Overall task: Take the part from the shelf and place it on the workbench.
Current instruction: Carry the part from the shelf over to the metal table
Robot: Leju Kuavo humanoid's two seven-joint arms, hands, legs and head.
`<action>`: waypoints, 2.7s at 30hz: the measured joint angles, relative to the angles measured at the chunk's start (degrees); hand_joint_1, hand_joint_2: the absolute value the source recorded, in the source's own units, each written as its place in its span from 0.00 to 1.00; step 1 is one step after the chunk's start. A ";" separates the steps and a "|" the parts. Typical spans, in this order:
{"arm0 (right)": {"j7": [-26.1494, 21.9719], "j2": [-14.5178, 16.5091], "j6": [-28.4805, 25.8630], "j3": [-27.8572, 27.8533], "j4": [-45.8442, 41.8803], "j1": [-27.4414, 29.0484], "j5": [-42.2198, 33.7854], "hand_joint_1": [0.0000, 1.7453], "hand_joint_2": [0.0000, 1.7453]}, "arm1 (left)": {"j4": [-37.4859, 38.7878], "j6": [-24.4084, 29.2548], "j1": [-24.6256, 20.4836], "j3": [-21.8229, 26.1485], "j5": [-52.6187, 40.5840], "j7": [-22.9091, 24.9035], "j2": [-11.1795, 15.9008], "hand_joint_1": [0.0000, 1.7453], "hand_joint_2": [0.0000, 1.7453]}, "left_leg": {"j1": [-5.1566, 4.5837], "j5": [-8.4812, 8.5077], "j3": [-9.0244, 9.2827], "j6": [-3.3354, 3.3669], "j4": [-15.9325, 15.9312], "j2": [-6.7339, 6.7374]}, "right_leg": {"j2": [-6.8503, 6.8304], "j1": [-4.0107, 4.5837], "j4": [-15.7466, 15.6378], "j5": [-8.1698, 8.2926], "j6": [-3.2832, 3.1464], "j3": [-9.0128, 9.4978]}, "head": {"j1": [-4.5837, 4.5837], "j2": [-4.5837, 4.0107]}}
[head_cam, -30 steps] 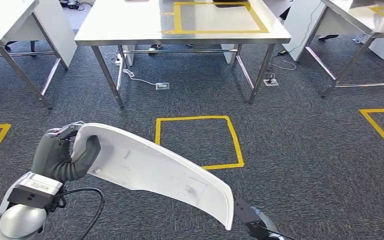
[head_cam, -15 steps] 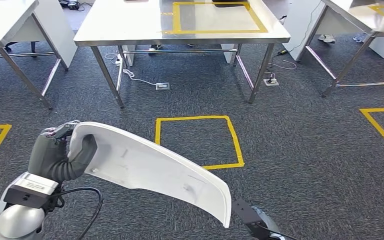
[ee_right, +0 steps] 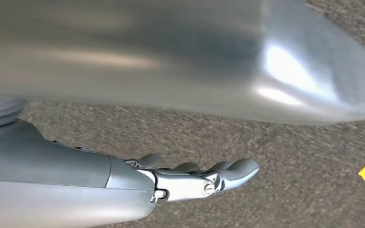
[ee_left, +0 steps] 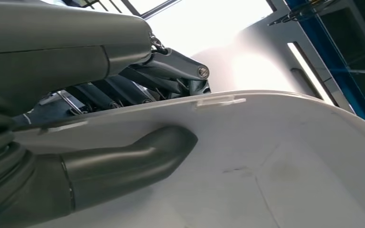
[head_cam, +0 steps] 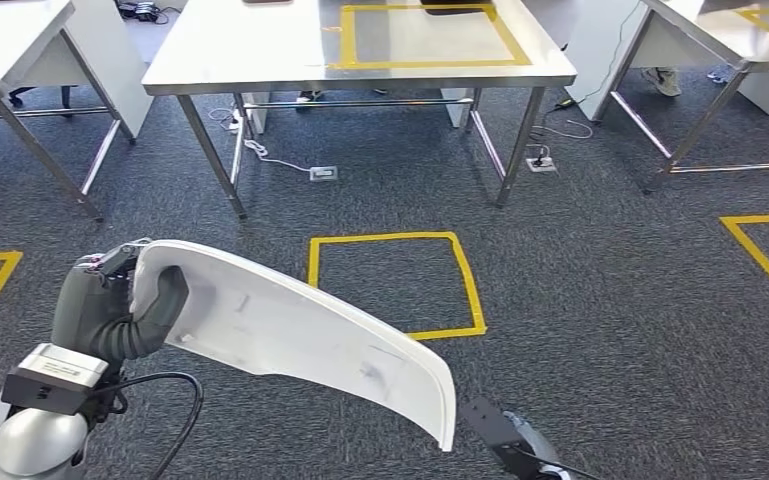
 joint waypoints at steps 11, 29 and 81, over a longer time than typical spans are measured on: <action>-0.06 -0.02 0.07 0.07 0.00 0.23 0.28 0.00 0.00 | -0.22 0.50 0.36 0.07 0.36 -0.46 -0.03 1.00 1.00 | -0.22 -6.96 -9.09 -1.93 17.31 -0.06 | 0.42 0.89 -1.95 -2.02 -4.43 3.08 | -0.08 0.00; -0.65 -0.20 -0.16 0.14 0.02 0.77 0.21 0.00 0.00 | -1.13 0.69 1.46 0.64 0.43 -0.49 -0.43 1.00 1.00 | -1.35 -1.62 1.11 1.86 0.76 -0.59 | 0.44 1.46 7.15 -2.73 -1.86 -3.96 | 0.10 0.00; -0.68 -0.04 -0.91 0.05 0.17 0.22 -0.14 0.00 0.00 | 0.91 -0.08 -0.15 1.01 0.66 -1.00 -0.37 1.00 1.00 | -1.08 0.96 -1.84 0.47 0.99 -0.78 | 0.37 1.52 -2.95 -0.34 -2.34 2.56 | -0.07 -0.01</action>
